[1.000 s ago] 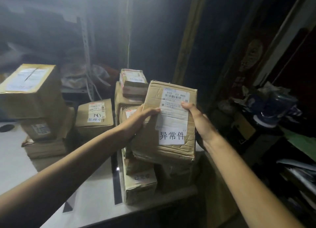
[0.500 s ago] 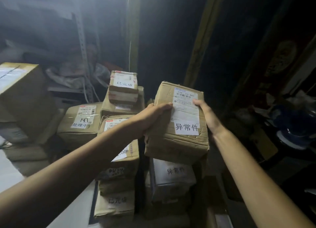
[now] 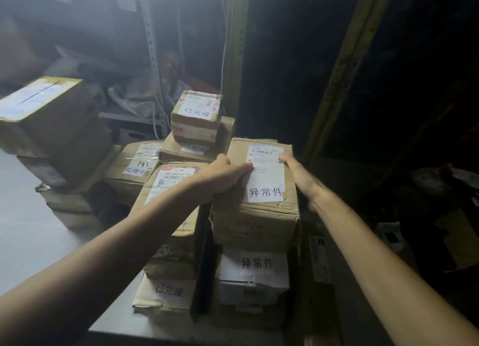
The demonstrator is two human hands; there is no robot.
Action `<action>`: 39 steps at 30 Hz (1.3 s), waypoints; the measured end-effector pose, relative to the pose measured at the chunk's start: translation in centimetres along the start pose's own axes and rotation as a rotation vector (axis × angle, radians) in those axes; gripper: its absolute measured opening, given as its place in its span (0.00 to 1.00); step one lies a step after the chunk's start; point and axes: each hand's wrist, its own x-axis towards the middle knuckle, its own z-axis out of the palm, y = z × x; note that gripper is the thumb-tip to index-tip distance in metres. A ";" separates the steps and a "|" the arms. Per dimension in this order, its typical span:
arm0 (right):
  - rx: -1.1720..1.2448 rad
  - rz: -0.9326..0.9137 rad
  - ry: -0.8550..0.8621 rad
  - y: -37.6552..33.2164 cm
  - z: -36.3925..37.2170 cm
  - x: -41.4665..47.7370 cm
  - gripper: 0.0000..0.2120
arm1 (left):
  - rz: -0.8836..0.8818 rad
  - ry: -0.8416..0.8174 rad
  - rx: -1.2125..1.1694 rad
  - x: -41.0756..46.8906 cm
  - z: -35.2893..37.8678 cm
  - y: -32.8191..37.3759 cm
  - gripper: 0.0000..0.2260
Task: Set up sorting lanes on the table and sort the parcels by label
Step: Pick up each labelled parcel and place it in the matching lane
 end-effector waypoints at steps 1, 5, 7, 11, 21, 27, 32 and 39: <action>-0.010 0.000 -0.002 0.1 -0.2 -0.1 0.22 | 0.001 0.006 0.006 0.1 0.1 -0.2 0.31; -0.017 0.023 0.025 0.4 -0.3 -0.5 0.40 | 0.037 0.056 0.048 0.2 0.6 -0.7 0.32; -0.027 0.007 0.059 0.3 -0.4 -0.8 0.49 | 0.062 0.061 0.051 0.2 0.7 -0.7 0.30; -0.157 -0.128 0.191 -0.5 -0.6 -2.1 0.31 | 0.118 0.087 0.047 0.0 1.0 -0.5 0.29; -0.453 -0.667 0.098 -5.8 4.0 -4.6 0.19 | 0.390 0.276 0.040 -3.0 -4.2 -1.5 0.16; -0.421 -0.727 -0.176 -9.0 14.4 -5.3 0.17 | 0.358 0.518 0.026 -7.4 -14.6 -7.8 0.11; -0.445 -0.801 -0.373 -11.0 26.1 -6.4 0.14 | 0.266 0.627 0.150 -12.6 -23.0 -15.5 0.11; -0.474 -0.854 -0.584 -13.3 43.7 -9.9 0.14 | 0.107 0.748 0.096 -19.8 -35.4 -26.7 0.10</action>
